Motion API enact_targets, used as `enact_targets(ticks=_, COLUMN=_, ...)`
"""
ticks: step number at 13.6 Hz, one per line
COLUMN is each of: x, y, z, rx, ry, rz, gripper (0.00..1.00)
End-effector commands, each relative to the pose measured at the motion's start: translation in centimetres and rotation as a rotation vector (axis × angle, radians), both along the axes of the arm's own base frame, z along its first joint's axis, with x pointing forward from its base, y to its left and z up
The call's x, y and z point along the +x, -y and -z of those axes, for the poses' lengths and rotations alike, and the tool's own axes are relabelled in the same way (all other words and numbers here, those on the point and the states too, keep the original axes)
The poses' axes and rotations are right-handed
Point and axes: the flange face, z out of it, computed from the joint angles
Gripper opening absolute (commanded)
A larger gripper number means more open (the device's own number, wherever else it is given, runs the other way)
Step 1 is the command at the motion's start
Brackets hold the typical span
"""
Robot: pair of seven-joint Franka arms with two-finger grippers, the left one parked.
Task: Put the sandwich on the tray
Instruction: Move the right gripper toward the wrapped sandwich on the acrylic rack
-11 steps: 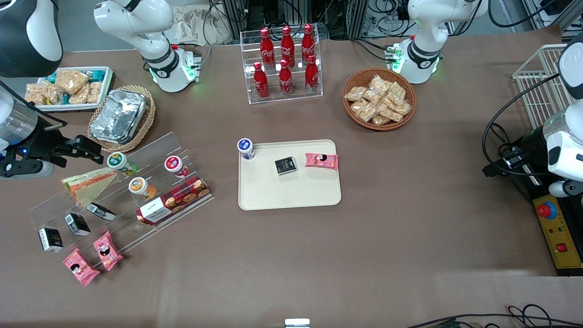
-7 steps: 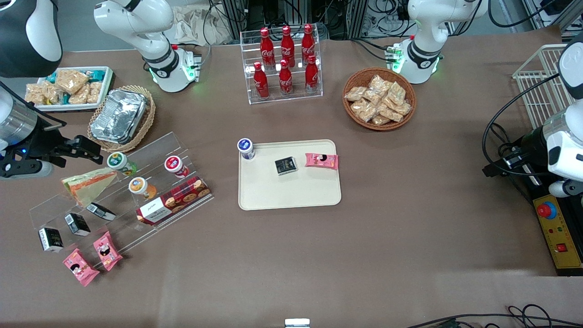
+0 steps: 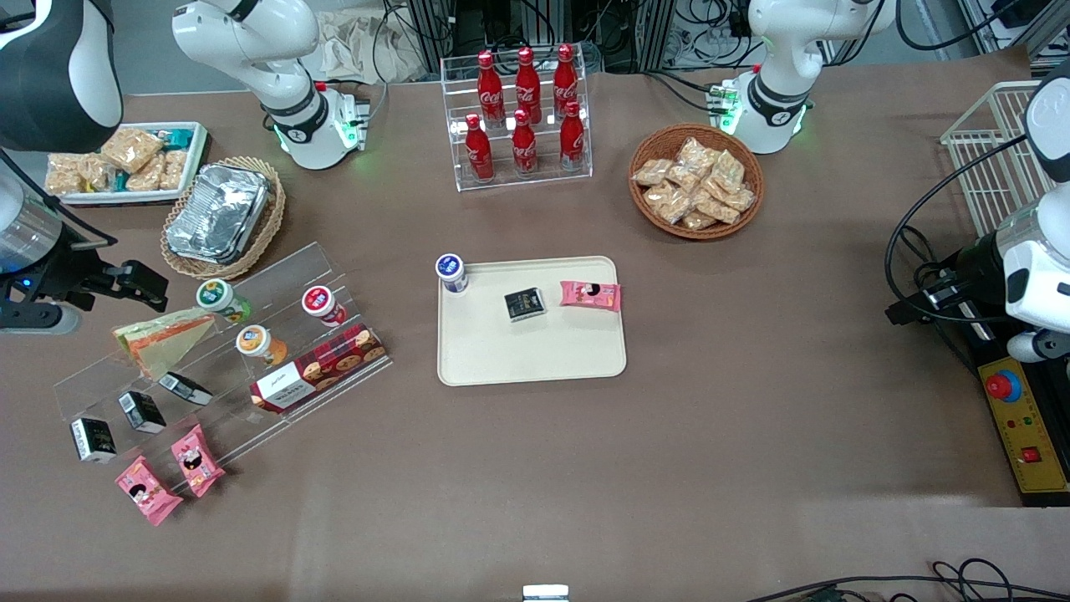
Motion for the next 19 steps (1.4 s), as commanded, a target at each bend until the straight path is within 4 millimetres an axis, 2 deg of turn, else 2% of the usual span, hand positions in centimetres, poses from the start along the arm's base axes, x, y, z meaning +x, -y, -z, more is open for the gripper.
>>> enact_targets(ticks=1, x=0.6, y=1.5, z=1.2, rx=-0.013, ry=-0.003, rz=0.205, gripper=0.99)
enact_targets(ticks=2, x=0.8, y=2.2, z=1.7, rx=0.001, ry=-0.01, rz=0.256, gripper=0.99)
enact_targets(ticks=6, x=1.6, y=9.5, z=3.9, rx=0.073, ry=-0.011, rz=0.429, gripper=0.99)
enact_targets(ticks=8, x=1.8, y=11.5, z=4.8, rx=0.068, ry=-0.007, rz=0.462, gripper=0.99)
enact_targets(ticks=10, x=2.2, y=12.6, z=5.8, rx=0.077, ry=0.001, rz=0.486, gripper=0.99)
enact_targets(ticks=14, x=3.0, y=14.6, z=9.6, rx=0.108, ry=-0.005, rz=0.537, gripper=0.99)
enact_targets(ticks=19, x=1.8, y=14.7, z=14.4, rx=0.108, ry=-0.02, rz=0.544, gripper=0.99)
